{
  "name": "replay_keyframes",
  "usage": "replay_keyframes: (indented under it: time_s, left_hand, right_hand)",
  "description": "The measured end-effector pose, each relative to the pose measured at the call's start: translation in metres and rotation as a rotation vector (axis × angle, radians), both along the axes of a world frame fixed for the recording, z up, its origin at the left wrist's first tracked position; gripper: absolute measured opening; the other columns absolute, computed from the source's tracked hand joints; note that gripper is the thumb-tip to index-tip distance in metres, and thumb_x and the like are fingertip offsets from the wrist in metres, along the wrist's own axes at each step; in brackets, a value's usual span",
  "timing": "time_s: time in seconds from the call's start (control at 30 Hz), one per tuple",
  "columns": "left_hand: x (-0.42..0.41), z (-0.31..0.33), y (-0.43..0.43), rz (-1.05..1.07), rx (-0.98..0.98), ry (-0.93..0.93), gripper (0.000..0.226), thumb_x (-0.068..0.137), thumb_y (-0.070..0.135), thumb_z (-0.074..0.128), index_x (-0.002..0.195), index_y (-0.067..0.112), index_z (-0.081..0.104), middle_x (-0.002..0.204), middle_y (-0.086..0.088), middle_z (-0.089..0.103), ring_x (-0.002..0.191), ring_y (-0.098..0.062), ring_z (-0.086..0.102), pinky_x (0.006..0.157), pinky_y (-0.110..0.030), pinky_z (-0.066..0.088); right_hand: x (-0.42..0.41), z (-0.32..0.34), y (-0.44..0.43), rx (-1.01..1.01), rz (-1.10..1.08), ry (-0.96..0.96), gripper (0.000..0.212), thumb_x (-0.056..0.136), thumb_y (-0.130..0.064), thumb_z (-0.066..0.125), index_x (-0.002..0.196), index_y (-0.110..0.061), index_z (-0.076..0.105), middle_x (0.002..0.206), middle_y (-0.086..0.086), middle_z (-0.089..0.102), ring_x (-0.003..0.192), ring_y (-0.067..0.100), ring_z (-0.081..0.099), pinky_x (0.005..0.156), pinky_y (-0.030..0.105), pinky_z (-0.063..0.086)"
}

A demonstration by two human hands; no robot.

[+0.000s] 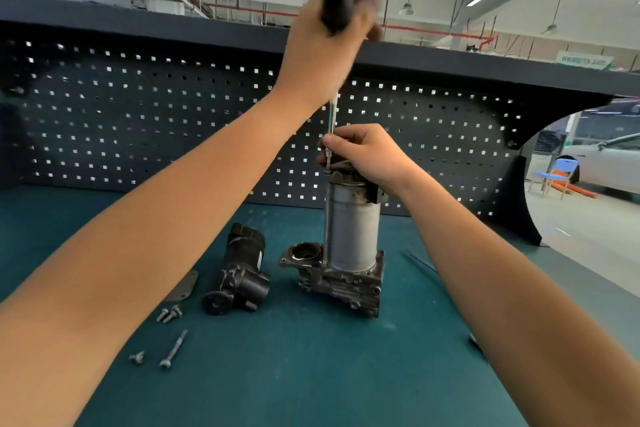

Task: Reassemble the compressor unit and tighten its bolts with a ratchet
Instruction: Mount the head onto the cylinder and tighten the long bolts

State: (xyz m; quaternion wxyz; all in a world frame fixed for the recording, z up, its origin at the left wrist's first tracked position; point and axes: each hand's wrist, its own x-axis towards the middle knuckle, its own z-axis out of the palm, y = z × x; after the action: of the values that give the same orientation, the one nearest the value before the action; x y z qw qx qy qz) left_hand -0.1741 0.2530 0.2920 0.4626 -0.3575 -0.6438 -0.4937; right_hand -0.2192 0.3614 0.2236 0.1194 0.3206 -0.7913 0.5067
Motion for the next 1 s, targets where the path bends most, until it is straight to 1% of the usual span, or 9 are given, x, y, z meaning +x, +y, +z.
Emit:
replay_keyframes:
  time_s: [0.07, 0.17, 0.33, 0.47, 0.6, 0.77, 0.87, 0.93, 1.0]
  left_hand:
    - [-0.006, 0.001, -0.008, -0.108, 0.208, -0.074, 0.014, 0.097, 0.017, 0.045, 0.084, 0.021, 0.050, 0.070, 0.009, 0.060, 0.081, -0.018, 0.061, 0.087, -0.027, 0.046]
    - [-0.016, 0.004, -0.012, -0.199, 0.321, -0.101, 0.022, 0.096, 0.016, 0.045, 0.076, 0.019, 0.051, 0.052, 0.013, 0.054, 0.068, -0.009, 0.057, 0.086, -0.033, 0.047]
    - [-0.022, 0.009, -0.009, -0.526, 0.538, -0.165, 0.025, 0.098, 0.018, 0.040, 0.076, 0.011, 0.048, 0.039, 0.011, 0.038, 0.044, -0.004, 0.041, 0.063, -0.020, 0.044]
    - [-0.028, 0.011, -0.015, -0.919, 0.767, -0.307, 0.033, 0.098, 0.029, 0.037, 0.073, 0.010, 0.047, 0.038, 0.006, 0.030, 0.039, -0.009, 0.035, 0.070, -0.029, 0.048]
    - [-0.038, 0.017, -0.020, -1.086, 0.894, -0.440, 0.039, 0.096, 0.034, 0.038, 0.071, 0.006, 0.050, 0.034, 0.006, 0.030, 0.029, -0.006, 0.031, 0.055, -0.024, 0.051]
    - [-0.040, 0.010, -0.020, -0.958, 0.828, -0.452, 0.037, 0.098, 0.029, 0.038, 0.072, 0.006, 0.050, 0.036, 0.004, 0.036, 0.036, -0.009, 0.041, 0.060, -0.026, 0.052]
    - [-0.022, 0.001, -0.007, -0.591, 0.447, -0.228, 0.029, 0.098, 0.020, 0.039, 0.072, 0.012, 0.048, 0.043, 0.007, 0.045, 0.050, -0.009, 0.054, 0.069, -0.026, 0.051]
    - [-0.010, -0.007, 0.009, -0.212, 0.117, -0.009, 0.024, 0.094, 0.014, 0.045, 0.071, 0.013, 0.050, 0.049, 0.010, 0.051, 0.053, -0.005, 0.057, 0.064, -0.026, 0.049]
    - [-0.002, -0.014, 0.025, -0.026, -0.064, 0.148, 0.021, 0.091, 0.015, 0.048, 0.072, 0.010, 0.054, 0.054, 0.005, 0.051, 0.053, -0.014, 0.058, 0.061, -0.034, 0.048]
  right_hand:
    - [0.002, -0.001, 0.000, 0.033, -0.013, 0.016, 0.018, 0.094, -0.022, 0.054, 0.081, -0.020, 0.067, 0.073, -0.006, 0.072, 0.075, 0.013, 0.065, 0.082, 0.038, 0.054]
    - [0.004, -0.004, -0.002, 0.028, -0.010, -0.003, 0.020, 0.095, -0.021, 0.050, 0.081, -0.024, 0.064, 0.079, -0.007, 0.071, 0.078, 0.017, 0.061, 0.086, 0.042, 0.052]
    - [0.005, -0.005, -0.002, 0.003, -0.058, 0.040, 0.023, 0.096, -0.021, 0.048, 0.080, -0.022, 0.065, 0.078, -0.002, 0.071, 0.080, 0.020, 0.066, 0.082, 0.035, 0.053]
    - [0.001, -0.007, 0.000, -0.017, -0.080, 0.071, 0.025, 0.094, -0.021, 0.050, 0.074, -0.019, 0.064, 0.072, -0.001, 0.070, 0.086, 0.027, 0.068, 0.086, 0.043, 0.054]
    - [0.000, -0.008, 0.000, -0.022, -0.070, 0.088, 0.020, 0.092, -0.022, 0.053, 0.076, -0.025, 0.066, 0.075, -0.001, 0.070, 0.088, 0.028, 0.068, 0.089, 0.046, 0.051]
    - [0.002, -0.009, 0.001, 0.035, -0.095, 0.130, 0.019, 0.093, -0.022, 0.055, 0.078, -0.019, 0.066, 0.075, 0.007, 0.069, 0.074, 0.019, 0.062, 0.085, 0.044, 0.050]
    - [0.002, -0.008, 0.000, 0.007, -0.121, 0.129, 0.021, 0.091, -0.020, 0.058, 0.071, -0.020, 0.062, 0.074, 0.000, 0.070, 0.085, 0.027, 0.068, 0.085, 0.044, 0.053]
    - [0.002, -0.008, 0.001, -0.021, -0.129, 0.121, 0.013, 0.089, -0.020, 0.061, 0.081, -0.013, 0.067, 0.082, 0.007, 0.072, 0.090, 0.030, 0.067, 0.087, 0.046, 0.052]
    - [0.003, -0.008, 0.002, -0.049, -0.136, 0.113, 0.016, 0.087, -0.020, 0.064, 0.092, -0.005, 0.069, 0.089, 0.011, 0.072, 0.091, 0.029, 0.067, 0.089, 0.045, 0.051]
